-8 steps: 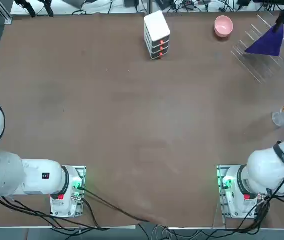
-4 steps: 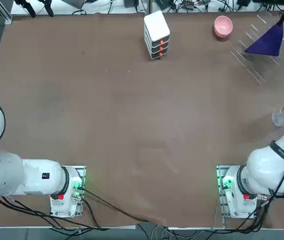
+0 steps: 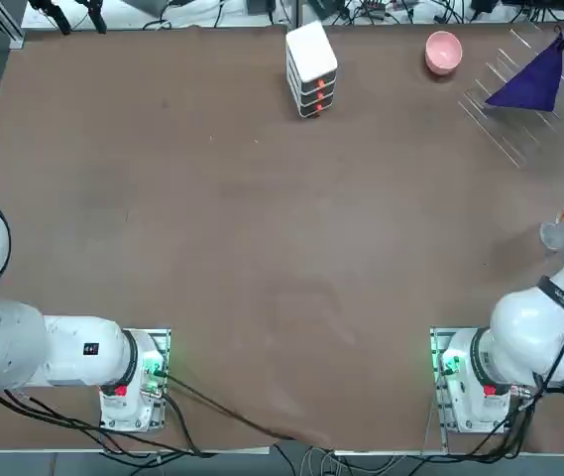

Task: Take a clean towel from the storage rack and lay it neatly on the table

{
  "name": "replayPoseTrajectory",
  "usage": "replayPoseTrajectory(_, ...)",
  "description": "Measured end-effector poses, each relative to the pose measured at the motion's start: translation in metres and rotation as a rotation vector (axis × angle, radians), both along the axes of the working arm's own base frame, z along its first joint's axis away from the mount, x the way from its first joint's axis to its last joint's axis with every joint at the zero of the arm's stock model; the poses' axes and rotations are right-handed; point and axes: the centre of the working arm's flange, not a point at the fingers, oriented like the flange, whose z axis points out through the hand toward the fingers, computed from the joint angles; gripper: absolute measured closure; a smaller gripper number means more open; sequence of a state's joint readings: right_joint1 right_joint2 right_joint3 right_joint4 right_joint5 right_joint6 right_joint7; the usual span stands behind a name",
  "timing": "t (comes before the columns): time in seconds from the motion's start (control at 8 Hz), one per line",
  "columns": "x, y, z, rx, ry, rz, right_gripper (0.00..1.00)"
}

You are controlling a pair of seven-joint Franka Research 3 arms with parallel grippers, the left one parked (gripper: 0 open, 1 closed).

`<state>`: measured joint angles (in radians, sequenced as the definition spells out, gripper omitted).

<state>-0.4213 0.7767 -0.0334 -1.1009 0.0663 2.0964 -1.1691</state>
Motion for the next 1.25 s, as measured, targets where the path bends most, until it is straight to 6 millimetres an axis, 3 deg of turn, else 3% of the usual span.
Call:
replayPoseTrajectory(0.25,0.005,0.001,-0.014,0.016,-0.021,-0.019,0.12)
replayPoseTrajectory(0.75,0.008,0.0,-0.024,0.013,-0.034,-0.029,0.18)
replayPoseTrajectory(1.12,0.008,0.0,-0.027,0.016,-0.031,-0.031,0.49)
replayPoseTrajectory(1.25,0.007,0.0,-0.026,0.018,-0.03,-0.031,0.7)
